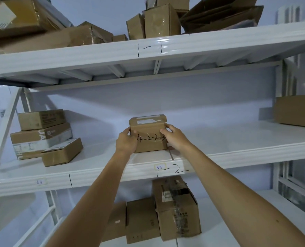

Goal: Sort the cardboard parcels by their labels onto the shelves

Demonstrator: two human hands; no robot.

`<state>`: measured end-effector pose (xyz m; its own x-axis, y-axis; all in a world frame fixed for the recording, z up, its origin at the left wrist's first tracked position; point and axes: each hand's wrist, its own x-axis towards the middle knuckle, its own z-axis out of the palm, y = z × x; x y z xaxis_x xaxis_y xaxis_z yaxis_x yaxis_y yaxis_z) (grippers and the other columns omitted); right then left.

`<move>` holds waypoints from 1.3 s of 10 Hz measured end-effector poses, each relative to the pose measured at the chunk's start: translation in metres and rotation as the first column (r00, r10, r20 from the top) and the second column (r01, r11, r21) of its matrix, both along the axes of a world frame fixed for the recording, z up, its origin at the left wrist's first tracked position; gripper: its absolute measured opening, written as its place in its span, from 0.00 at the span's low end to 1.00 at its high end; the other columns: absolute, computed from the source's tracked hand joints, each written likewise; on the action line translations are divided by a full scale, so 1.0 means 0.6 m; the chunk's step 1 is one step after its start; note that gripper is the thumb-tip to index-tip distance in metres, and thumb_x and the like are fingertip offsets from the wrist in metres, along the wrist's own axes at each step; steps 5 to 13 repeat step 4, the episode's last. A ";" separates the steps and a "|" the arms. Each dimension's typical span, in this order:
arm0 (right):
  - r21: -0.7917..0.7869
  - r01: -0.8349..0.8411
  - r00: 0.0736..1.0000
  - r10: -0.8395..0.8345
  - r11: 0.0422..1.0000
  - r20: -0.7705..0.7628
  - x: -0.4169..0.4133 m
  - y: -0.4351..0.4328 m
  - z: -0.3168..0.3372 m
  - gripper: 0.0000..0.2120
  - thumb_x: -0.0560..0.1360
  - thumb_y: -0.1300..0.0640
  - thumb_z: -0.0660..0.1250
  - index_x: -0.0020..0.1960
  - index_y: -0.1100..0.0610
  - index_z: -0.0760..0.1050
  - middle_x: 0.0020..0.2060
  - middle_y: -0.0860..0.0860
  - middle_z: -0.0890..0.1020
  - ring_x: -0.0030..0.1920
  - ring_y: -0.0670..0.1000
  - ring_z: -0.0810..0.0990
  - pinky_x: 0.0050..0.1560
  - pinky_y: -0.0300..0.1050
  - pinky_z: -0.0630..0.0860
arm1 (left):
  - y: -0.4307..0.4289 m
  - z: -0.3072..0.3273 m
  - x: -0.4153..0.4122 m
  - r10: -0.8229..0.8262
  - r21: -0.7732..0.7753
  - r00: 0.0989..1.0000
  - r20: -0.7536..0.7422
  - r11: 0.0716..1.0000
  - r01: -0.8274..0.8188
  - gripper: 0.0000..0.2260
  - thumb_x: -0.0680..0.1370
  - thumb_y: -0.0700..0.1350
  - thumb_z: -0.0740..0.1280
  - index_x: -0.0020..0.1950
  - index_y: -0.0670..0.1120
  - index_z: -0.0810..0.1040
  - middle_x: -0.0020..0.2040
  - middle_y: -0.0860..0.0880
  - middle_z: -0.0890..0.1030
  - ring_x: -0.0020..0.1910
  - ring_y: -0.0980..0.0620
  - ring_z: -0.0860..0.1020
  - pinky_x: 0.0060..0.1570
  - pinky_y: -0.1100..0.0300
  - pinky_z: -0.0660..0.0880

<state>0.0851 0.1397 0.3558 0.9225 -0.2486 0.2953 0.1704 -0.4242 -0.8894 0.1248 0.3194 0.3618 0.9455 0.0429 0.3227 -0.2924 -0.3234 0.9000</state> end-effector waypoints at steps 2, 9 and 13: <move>0.017 0.022 1.000 -0.022 1.000 0.002 0.013 0.000 -0.014 0.35 0.71 0.34 0.61 0.76 0.44 0.68 0.68 0.52 0.80 0.68 0.58 0.77 0.71 0.59 0.72 | 0.016 -0.035 0.026 -0.027 -0.015 0.999 -0.017 1.000 0.027 0.22 0.81 0.56 0.63 0.75 0.56 0.75 0.63 0.43 0.84 0.61 0.38 0.82 0.62 0.42 0.80; 0.013 0.130 0.991 -0.131 0.991 0.032 -0.001 0.009 -0.017 0.30 0.81 0.42 0.61 0.79 0.54 0.63 0.73 0.56 0.74 0.71 0.60 0.74 0.72 0.59 0.71 | 0.030 -0.042 0.028 -0.036 -0.040 0.999 -0.039 0.999 0.035 0.27 0.80 0.57 0.64 0.79 0.53 0.70 0.70 0.43 0.80 0.67 0.37 0.79 0.65 0.40 0.78; 0.013 0.130 0.991 -0.131 0.991 0.032 -0.001 0.009 -0.017 0.30 0.81 0.42 0.61 0.79 0.54 0.63 0.73 0.56 0.74 0.71 0.60 0.74 0.72 0.59 0.71 | 0.030 -0.042 0.028 -0.036 -0.040 0.999 -0.039 0.999 0.035 0.27 0.80 0.57 0.64 0.79 0.53 0.70 0.70 0.43 0.80 0.67 0.37 0.79 0.65 0.40 0.78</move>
